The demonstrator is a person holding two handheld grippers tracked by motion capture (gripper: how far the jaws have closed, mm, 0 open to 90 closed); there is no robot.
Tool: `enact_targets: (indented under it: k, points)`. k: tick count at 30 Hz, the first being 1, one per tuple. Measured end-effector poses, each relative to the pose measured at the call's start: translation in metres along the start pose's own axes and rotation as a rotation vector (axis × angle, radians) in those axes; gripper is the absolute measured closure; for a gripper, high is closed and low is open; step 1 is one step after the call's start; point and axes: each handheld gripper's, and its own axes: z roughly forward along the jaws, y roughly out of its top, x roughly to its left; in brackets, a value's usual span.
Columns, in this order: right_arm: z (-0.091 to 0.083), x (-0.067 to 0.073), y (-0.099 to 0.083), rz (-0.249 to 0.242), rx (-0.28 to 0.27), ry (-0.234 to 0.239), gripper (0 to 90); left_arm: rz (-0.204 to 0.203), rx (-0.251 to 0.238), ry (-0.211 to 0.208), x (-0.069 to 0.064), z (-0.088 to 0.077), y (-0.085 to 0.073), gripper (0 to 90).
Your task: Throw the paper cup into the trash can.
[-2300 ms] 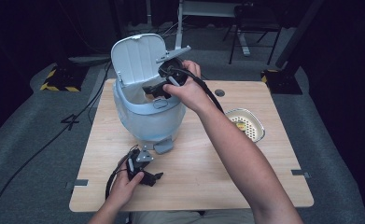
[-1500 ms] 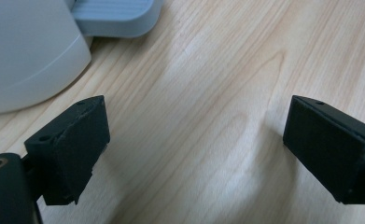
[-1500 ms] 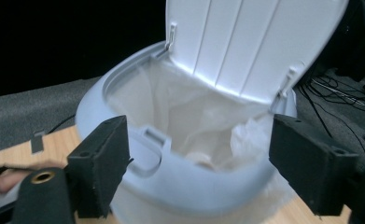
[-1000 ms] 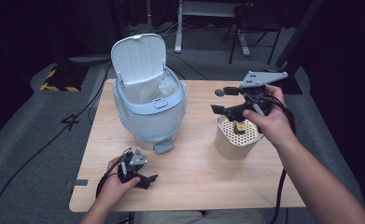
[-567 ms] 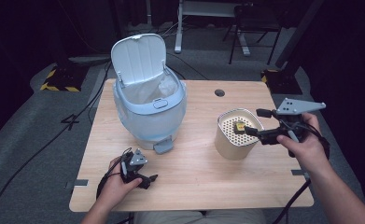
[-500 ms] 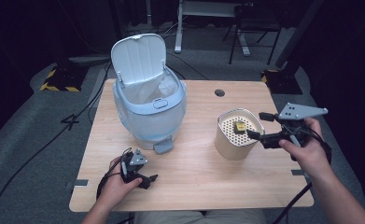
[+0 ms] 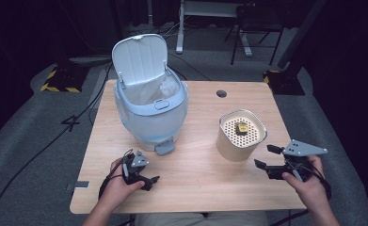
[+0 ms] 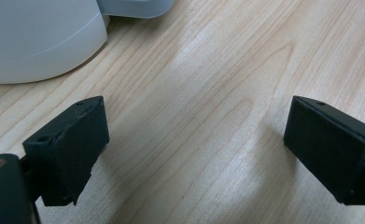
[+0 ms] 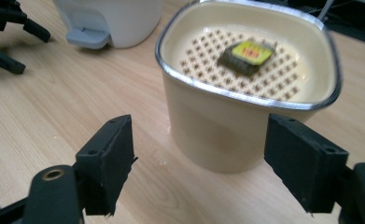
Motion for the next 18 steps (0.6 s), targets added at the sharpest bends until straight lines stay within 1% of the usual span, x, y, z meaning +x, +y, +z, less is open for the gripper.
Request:
enact_targets:
  k: [3,6,8,10,12,13,14,16,18]
  points:
    - [0.008,-0.001,-0.015,0.026,0.007,-0.003,24.7,-0.004,-0.001,0.005,-0.001,0.0,0.0,7.3]
    - [0.018,-0.005,-0.029,0.034,0.048,-0.022,24.6,-0.01,-0.002,0.007,-0.001,0.0,0.0,7.6]
    - [0.023,-0.008,-0.036,0.046,0.063,-0.034,24.5,-0.018,-0.005,0.005,-0.002,-0.001,-0.001,8.3]
    - [0.03,-0.011,-0.045,0.062,0.078,-0.035,24.1,-0.021,-0.011,0.01,-0.002,-0.002,-0.001,10.7]
    - [0.038,-0.013,-0.052,0.069,0.094,-0.04,23.7,-0.035,-0.012,0.029,-0.002,-0.003,0.0,16.9]
    - [0.042,-0.014,-0.056,0.07,0.103,-0.048,23.3,-0.045,-0.011,0.029,-0.002,-0.003,0.0,19.4]
    - [0.044,-0.014,-0.058,0.073,0.109,-0.049,23.1,-0.051,-0.005,0.039,-0.002,-0.004,0.002,21.0]
    - [0.05,-0.014,-0.065,0.073,0.119,-0.06,22.6,-0.061,-0.014,0.035,-0.002,-0.006,0.004,24.6]
    - [0.054,-0.015,-0.069,0.075,0.128,-0.068,22.3,-0.075,-0.049,0.022,-0.002,-0.011,0.008,24.0]
